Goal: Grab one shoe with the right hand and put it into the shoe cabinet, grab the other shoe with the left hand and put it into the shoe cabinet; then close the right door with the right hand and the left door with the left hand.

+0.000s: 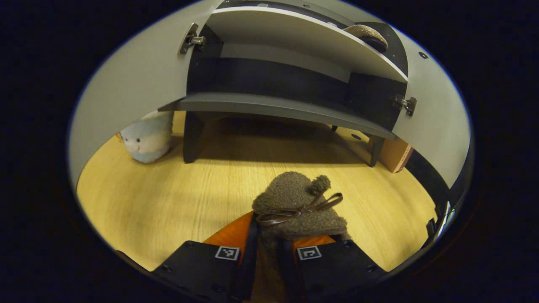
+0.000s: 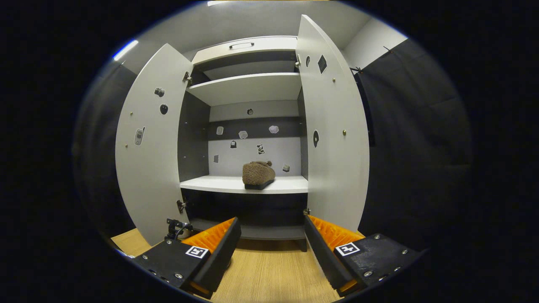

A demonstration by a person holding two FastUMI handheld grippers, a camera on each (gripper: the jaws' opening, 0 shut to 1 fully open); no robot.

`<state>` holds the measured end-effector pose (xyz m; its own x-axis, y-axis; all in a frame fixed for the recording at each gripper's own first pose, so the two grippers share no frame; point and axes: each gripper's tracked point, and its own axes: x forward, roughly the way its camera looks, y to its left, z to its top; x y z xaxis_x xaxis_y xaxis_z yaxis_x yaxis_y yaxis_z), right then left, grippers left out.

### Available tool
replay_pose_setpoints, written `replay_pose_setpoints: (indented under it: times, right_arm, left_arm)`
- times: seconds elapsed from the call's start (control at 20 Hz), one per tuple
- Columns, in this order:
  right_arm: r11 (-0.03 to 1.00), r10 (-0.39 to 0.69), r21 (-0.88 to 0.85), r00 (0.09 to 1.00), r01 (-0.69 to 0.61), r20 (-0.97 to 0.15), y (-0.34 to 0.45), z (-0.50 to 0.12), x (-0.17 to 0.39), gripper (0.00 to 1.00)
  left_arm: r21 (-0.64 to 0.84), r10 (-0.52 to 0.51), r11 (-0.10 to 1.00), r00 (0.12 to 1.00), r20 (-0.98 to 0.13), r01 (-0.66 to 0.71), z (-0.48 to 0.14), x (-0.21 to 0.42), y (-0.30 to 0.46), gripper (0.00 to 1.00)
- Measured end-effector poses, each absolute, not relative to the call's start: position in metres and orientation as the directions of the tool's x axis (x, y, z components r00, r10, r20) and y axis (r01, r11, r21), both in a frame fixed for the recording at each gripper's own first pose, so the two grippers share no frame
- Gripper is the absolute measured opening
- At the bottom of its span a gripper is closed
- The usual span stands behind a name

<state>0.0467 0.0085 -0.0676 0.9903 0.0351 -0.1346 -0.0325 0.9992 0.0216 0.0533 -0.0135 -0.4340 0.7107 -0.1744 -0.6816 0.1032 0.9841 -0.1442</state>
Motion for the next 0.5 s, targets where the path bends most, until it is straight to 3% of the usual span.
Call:
replay_pose_setpoints:
  times: [0.05,0.1,0.25,0.5]
  right_arm:
    - [0.999,0.038,0.025,0.99,-0.035,-0.133,0.009,-0.067,0.047,0.94]
    - [0.999,0.043,0.029,0.99,-0.039,-0.134,0.01,-0.068,0.047,0.94]
    - [0.998,0.059,0.043,0.989,-0.054,-0.137,0.014,-0.071,0.049,0.94]
    - [0.996,0.084,0.045,0.99,-0.079,-0.115,0.02,-0.07,0.054,0.94]
  left_arm:
    - [-0.103,-0.139,0.99,0.725,-0.675,0.093,-0.432,0.055,-0.008,0.31]
    - [-0.093,-0.128,0.992,0.737,-0.664,0.088,-0.429,0.057,-0.005,0.14]
    - [-0.065,-0.094,0.996,0.799,-0.594,0.068,-0.379,0.062,0.005,0.09]
    - [-0.096,-0.049,0.995,0.892,-0.45,0.007,-0.225,0.075,0.017,0.08]
